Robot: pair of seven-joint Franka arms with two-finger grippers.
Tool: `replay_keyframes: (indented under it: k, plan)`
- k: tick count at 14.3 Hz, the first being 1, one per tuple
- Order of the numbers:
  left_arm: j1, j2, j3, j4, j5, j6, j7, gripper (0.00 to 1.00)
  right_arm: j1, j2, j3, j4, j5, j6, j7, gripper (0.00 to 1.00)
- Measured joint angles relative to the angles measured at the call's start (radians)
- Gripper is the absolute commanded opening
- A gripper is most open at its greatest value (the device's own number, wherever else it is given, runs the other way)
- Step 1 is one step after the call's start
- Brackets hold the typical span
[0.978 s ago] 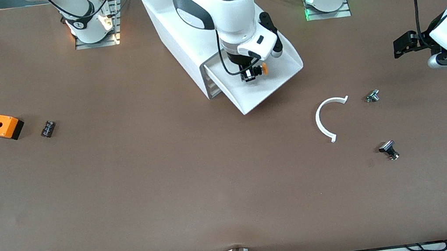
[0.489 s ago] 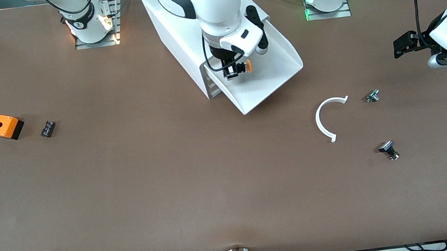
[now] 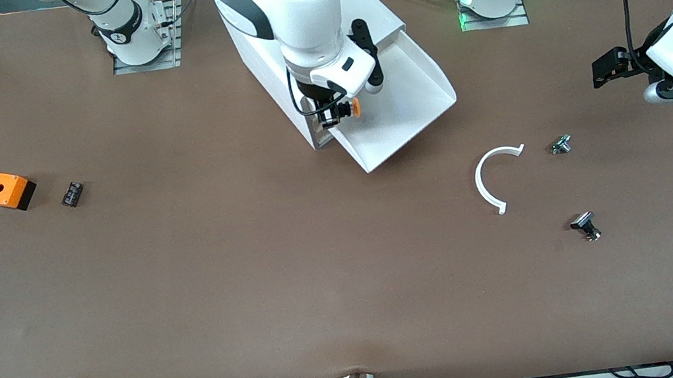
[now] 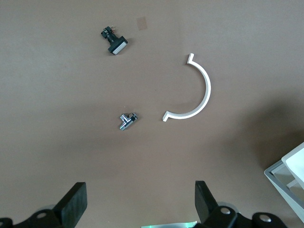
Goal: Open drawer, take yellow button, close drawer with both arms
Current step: 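Lift the yellow button out of the drawer with the right gripper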
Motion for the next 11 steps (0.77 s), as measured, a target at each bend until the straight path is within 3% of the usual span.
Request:
replay_keyframes:
  k: [11]
  plan:
    - [0.0, 0.003, 0.0, 0.0, 0.0, 0.0, 0.0, 1.0, -0.02, -0.068, 0.001, -0.059, -0.013, 0.012, -0.001, 0.33]
